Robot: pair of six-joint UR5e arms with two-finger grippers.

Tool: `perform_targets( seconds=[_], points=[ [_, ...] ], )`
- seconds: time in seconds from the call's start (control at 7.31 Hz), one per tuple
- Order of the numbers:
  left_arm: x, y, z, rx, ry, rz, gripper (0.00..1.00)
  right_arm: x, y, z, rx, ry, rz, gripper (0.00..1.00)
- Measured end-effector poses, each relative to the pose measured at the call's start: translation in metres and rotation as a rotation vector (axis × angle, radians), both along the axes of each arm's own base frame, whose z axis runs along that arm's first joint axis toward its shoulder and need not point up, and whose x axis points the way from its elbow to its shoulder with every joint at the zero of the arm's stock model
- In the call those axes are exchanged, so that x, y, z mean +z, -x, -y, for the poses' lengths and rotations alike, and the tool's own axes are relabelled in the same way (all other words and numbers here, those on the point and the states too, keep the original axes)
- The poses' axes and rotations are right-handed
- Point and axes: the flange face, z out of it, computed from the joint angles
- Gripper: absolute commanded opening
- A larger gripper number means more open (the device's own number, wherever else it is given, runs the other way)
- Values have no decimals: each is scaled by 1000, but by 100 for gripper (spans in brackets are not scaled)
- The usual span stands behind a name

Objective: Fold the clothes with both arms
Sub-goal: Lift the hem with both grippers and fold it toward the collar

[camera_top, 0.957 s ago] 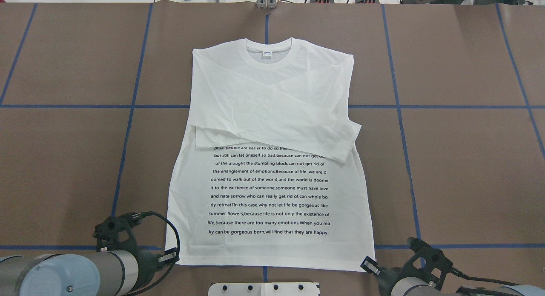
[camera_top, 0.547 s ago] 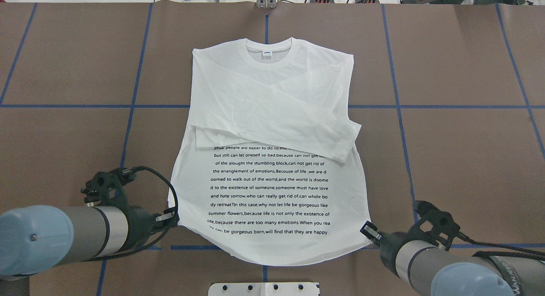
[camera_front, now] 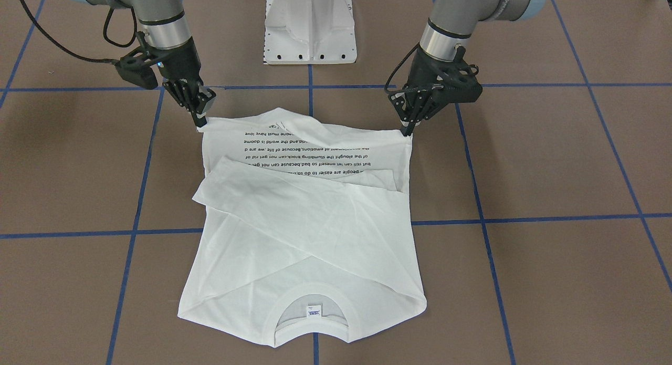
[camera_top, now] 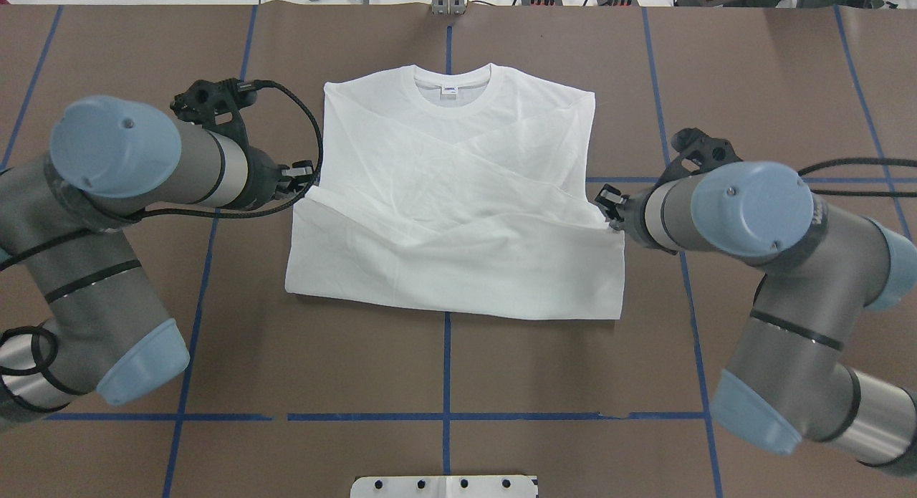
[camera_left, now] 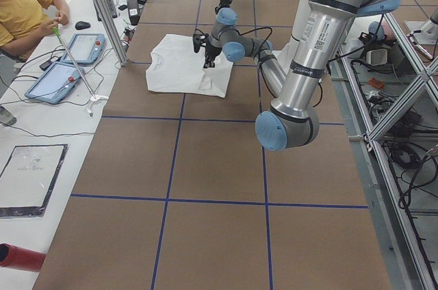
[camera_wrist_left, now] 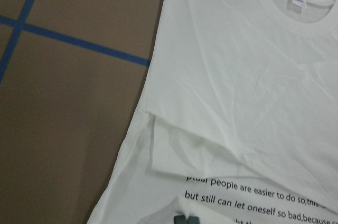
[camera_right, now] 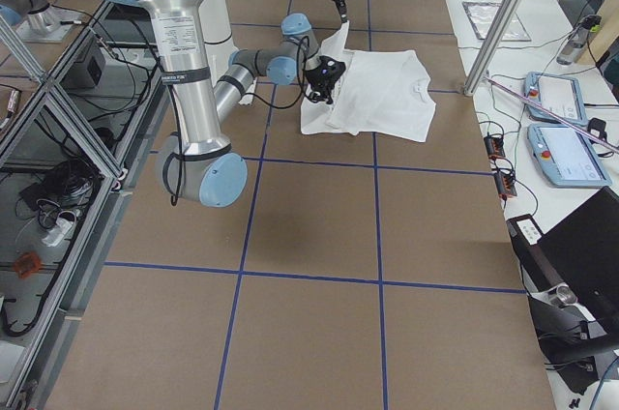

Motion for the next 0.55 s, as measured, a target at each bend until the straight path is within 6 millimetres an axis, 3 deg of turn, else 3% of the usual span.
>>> perform_targets(
  seconds=[0.14,0.41,0.55],
  points=[
    [9,2,26,-26,-12,0,0,6,-8,43,1,-11,-36,0],
    [28,-11,80,-73,-34,-19,0,22,-26,104,6,-24,-106,0],
    [32,-21,103,-88,-40,-26,0,23,-19,131,10,-19,-128,0]
  ],
)
